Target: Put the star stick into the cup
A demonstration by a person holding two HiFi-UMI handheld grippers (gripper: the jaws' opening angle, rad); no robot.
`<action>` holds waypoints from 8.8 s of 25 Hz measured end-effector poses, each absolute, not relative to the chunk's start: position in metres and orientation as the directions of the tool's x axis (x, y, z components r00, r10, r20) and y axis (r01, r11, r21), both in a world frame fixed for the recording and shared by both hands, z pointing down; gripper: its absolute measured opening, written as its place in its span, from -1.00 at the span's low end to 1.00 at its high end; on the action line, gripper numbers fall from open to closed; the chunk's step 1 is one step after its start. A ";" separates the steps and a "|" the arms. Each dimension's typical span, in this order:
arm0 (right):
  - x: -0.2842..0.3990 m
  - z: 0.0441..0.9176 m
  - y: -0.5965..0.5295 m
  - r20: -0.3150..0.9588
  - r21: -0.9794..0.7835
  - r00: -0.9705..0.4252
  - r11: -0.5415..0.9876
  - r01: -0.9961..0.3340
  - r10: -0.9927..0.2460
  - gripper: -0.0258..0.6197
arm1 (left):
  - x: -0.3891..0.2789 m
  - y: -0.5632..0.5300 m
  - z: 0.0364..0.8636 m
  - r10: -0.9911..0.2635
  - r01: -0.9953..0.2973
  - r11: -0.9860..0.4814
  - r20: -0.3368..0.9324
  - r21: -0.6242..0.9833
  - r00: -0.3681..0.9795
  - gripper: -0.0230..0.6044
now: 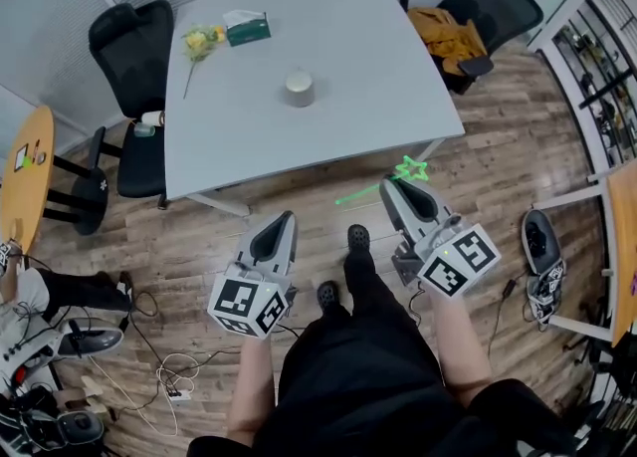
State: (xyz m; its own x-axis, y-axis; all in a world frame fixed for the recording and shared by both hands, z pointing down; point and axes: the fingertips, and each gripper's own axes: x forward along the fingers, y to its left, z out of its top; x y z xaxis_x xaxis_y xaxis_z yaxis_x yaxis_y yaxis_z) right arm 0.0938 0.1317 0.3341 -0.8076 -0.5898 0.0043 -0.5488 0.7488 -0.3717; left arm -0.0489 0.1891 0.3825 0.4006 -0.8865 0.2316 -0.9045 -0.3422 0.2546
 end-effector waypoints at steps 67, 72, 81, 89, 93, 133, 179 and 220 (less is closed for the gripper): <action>-0.031 0.362 -0.204 0.092 -0.436 -0.850 0.747 -0.503 -0.519 -0.85 | -0.157 -0.140 0.395 -0.887 -0.907 -0.311 0.258 0.284 0.384 -0.93; -0.046 0.374 -0.218 0.117 -0.443 -0.820 0.709 -0.548 -0.560 -0.85 | -0.174 -0.161 0.401 -0.862 -0.886 -0.355 0.262 0.297 0.433 -0.93; -0.059 0.410 -0.231 0.165 -0.451 -0.759 0.636 -0.626 -0.630 -0.85 | -0.184 -0.177 0.419 -0.805 -0.840 -0.433 0.281 0.326 0.523 -0.93; -0.062 0.439 -0.234 0.191 -0.497 -0.739 0.585 -0.641 -0.647 -0.85 | -0.181 -0.180 0.436 -0.769 -0.821 -0.454 0.314 0.346 0.557 -0.93; -0.063 0.451 -0.235 0.201 -0.525 -0.744 0.571 -0.631 -0.637 -0.85 | -0.177 -0.176 0.442 -0.757 -0.820 -0.454 0.336 0.348 0.561 -0.93; -0.077 0.540 -0.237 0.361 -0.579 -0.747 0.494 -0.648 -0.558 -0.85 | -0.191 -0.174 0.469 -0.746 -0.828 -0.408 0.383 0.384 0.545 -0.93; -0.047 0.565 -0.240 0.429 -0.534 -0.652 0.407 -0.741 -0.625 -0.61 | -0.187 -0.157 0.460 -0.764 -0.834 -0.414 0.358 0.365 0.537 -0.93; 0.053 0.435 -0.077 0.220 -0.375 -0.778 0.685 -0.625 -0.589 -0.77 | -0.043 -0.023 0.417 -0.853 -0.890 -0.345 0.296 0.297 0.430 -0.93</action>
State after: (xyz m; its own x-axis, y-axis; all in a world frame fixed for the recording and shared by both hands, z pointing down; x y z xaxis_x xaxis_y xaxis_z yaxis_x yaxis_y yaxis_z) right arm 0.0527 -0.0774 0.4346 -0.7776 -0.5888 0.2204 -0.6248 0.6849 -0.3748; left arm -0.0432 -0.0226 0.4166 0.4297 -0.8532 0.2957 -0.8902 -0.3454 0.2969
